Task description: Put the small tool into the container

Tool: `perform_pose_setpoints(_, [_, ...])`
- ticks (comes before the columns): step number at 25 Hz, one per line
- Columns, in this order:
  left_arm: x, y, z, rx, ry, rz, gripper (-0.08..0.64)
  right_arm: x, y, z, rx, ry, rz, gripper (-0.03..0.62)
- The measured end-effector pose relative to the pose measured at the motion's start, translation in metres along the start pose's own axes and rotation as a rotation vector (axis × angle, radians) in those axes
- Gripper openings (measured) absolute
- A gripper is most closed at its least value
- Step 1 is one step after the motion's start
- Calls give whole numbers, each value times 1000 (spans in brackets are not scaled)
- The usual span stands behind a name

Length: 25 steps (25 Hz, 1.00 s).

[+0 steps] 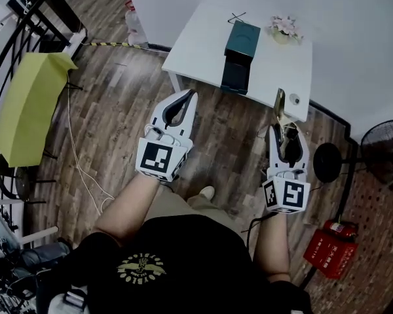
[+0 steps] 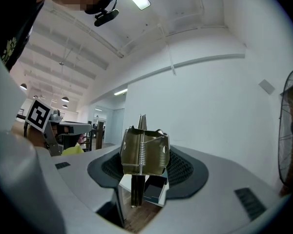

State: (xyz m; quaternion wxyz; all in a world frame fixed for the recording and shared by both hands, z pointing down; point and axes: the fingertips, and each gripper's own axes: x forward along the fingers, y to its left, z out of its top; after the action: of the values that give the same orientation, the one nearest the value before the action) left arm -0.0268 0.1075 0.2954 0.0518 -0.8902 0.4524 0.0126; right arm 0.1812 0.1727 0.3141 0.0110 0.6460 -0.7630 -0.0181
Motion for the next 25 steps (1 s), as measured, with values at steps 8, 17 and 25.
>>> perform_pose_setpoints(8, [9,0,7,10,-1,36,8,9,-11,-1,29,12,28,224])
perform_pose_setpoints(17, [17,1,7,18,-3,25,7,25,-14,-5,25,23,33,224])
perform_pose_setpoints(25, [37,9,-6,-33,28,-1,8,44,-9,-23,46,54,43,224])
